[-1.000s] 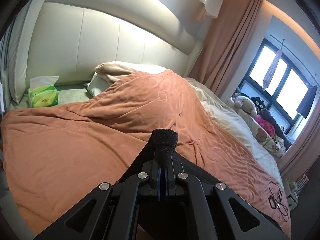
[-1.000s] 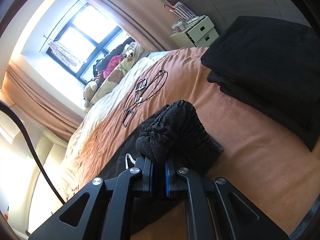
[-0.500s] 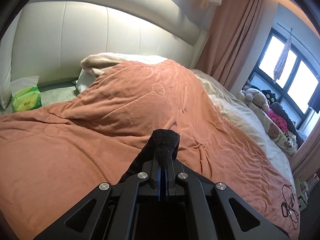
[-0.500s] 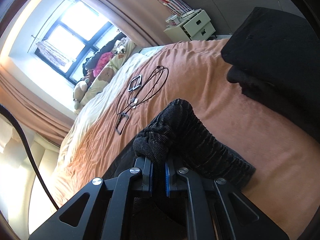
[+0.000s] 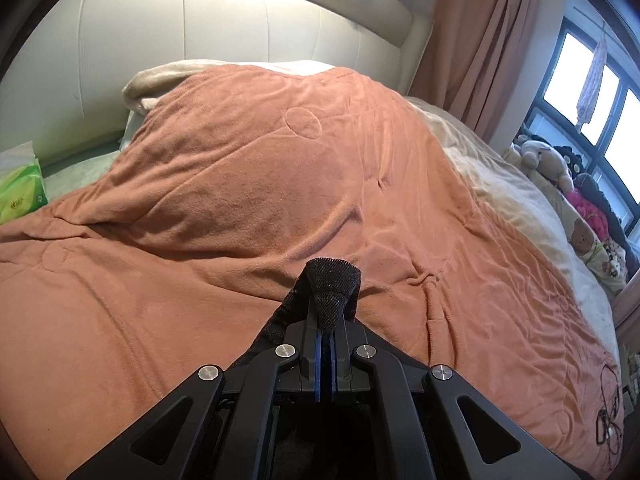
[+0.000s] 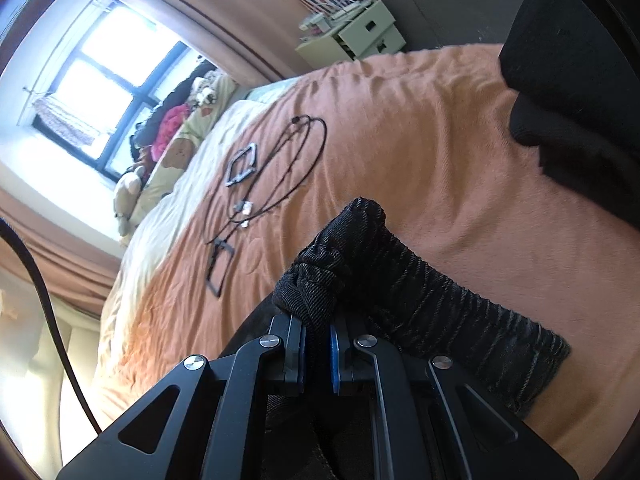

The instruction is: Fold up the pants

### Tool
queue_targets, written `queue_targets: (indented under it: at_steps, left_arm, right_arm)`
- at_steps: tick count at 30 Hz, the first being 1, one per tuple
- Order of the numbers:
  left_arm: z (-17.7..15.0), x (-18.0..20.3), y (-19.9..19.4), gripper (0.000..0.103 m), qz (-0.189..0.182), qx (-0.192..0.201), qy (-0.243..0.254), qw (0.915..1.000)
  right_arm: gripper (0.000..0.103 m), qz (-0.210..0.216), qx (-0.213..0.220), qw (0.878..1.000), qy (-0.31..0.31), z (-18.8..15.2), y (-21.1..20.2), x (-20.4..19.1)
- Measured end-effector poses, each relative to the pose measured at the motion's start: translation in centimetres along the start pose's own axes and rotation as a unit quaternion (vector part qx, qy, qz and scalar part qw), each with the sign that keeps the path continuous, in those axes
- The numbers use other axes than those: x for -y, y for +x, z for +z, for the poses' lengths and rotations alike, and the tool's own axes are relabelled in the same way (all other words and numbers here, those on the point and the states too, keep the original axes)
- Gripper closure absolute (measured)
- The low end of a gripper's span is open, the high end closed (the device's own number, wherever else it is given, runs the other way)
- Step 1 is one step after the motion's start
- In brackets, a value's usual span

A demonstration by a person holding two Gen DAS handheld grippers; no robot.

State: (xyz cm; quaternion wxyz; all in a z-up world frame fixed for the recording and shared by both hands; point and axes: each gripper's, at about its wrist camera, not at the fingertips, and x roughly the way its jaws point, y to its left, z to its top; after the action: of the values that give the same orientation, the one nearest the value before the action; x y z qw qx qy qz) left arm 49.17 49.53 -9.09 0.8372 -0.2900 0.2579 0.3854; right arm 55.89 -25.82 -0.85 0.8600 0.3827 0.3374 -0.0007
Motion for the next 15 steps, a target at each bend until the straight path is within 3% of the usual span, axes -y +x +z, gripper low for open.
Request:
queue_targets:
  at_steps: [12, 15]
  left_arm:
    - [-1.0, 1.2, 6.6, 0.1, 0.028, -0.048, 0.007, 0.9984]
    - [-1.4, 1.5, 8.6, 0.1, 0.021, -0.077, 0.016, 0.9967]
  right_arm:
    - [0.097, -0.03, -0.003, 1.0, -0.002, 0.2, 3.9, -2.3]
    - [0.097, -0.031, 0.0, 0.999, -0.008, 0.2, 4.4, -2.8]
